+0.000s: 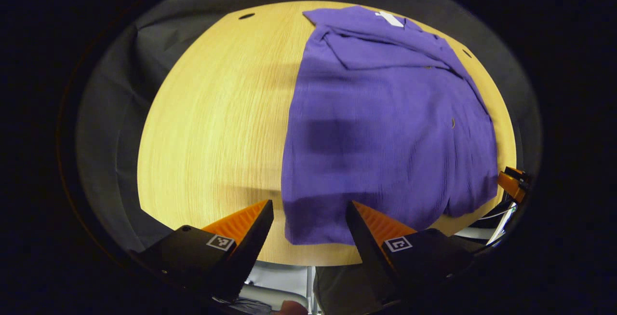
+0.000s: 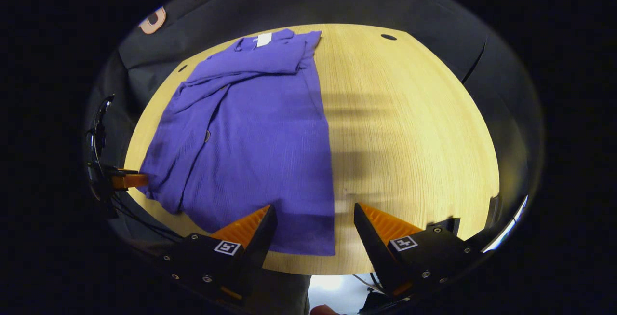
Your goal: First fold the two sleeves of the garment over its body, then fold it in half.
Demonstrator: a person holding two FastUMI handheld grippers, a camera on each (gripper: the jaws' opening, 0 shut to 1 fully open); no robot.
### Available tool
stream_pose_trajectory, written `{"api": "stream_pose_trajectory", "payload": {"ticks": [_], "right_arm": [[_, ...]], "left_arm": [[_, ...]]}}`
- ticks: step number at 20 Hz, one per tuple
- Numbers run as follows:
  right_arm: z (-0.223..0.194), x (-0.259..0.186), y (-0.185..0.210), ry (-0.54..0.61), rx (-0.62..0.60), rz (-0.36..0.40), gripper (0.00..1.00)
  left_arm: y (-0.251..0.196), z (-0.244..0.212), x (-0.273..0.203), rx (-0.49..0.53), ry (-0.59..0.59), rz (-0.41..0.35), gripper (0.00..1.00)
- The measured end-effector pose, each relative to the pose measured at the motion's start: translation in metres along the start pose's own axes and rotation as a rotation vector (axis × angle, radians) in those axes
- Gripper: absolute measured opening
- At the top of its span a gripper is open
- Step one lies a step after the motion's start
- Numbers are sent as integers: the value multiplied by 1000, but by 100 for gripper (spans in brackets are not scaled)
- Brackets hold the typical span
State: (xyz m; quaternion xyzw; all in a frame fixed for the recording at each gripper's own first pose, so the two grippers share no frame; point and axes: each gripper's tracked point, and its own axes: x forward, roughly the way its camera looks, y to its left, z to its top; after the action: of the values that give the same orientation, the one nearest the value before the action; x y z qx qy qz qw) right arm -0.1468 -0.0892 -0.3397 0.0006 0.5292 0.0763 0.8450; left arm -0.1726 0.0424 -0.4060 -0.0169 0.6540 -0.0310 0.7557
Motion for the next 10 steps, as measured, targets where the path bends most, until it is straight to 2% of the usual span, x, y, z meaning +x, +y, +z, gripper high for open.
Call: {"api": "stream_pose_trajectory", "payload": {"ticks": [7, 10], "right_arm": [[-27, 7, 4, 82, -16, -14, 97], [-31, 8, 2, 94, -33, -29, 97]], "left_arm": [[0, -18, 0, -51, 75, -57, 98], [1, -23, 0, -46, 95, -46, 97]]}}
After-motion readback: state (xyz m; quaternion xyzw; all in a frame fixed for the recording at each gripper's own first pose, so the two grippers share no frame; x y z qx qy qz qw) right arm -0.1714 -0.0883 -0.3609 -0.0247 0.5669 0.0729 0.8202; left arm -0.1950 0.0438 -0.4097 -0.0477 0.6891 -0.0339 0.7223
